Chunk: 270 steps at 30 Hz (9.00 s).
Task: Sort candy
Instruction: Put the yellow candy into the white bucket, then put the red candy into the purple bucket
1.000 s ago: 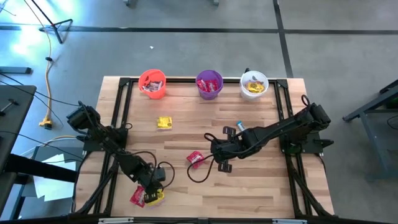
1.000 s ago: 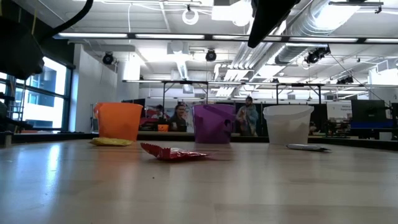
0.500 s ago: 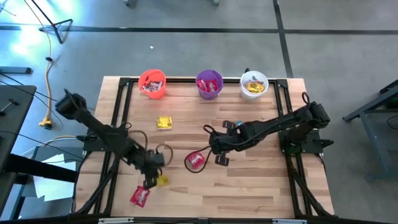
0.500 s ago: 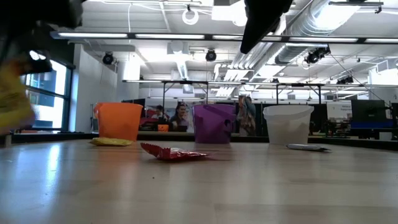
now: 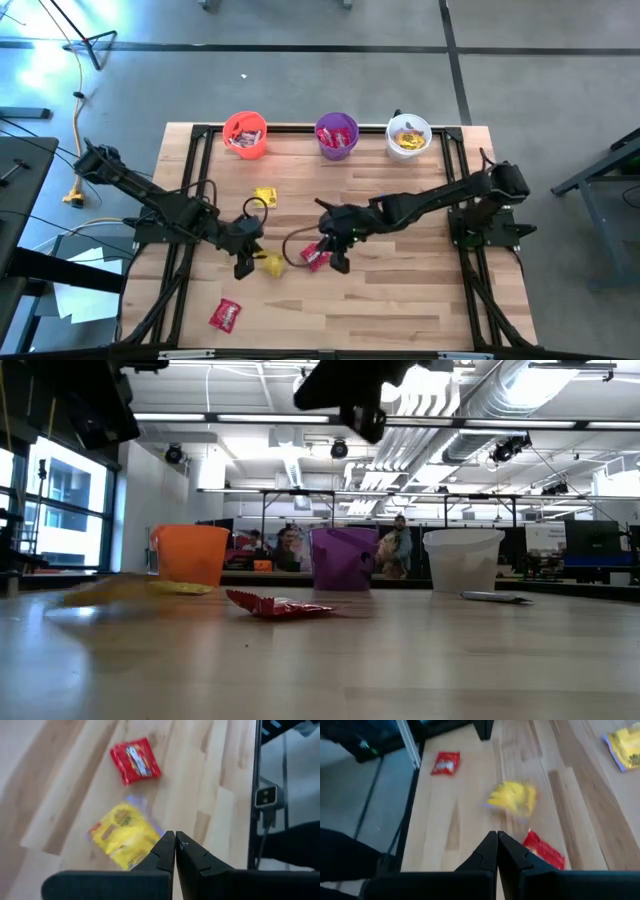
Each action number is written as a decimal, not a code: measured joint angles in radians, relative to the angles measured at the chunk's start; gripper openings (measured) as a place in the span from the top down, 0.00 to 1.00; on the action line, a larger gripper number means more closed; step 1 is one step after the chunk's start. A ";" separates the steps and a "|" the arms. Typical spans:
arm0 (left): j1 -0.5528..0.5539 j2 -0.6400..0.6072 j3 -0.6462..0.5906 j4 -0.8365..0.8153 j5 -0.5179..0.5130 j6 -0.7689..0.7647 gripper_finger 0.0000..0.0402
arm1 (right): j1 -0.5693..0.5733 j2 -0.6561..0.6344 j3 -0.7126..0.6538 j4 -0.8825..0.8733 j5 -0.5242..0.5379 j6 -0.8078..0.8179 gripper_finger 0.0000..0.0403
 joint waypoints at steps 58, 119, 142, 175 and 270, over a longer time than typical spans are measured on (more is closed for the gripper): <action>0.288 0.058 -0.526 0.636 0.265 -0.291 0.76 | 0.035 0.554 0.147 0.394 0.104 0.065 1.00; 0.337 -0.004 -0.525 1.084 0.270 -0.011 1.00 | -0.072 0.237 0.147 0.129 0.084 0.186 0.60; 0.417 -0.087 -0.495 1.223 0.328 0.044 1.00 | -0.134 0.244 0.146 0.271 -0.070 0.188 0.70; 0.718 -0.380 -0.458 1.085 0.196 0.320 0.71 | -0.461 0.224 0.594 -0.587 0.040 -0.357 1.00; 0.450 0.498 0.078 0.286 0.388 -0.195 0.59 | -0.850 -0.252 -0.011 -0.484 -0.081 -0.644 1.00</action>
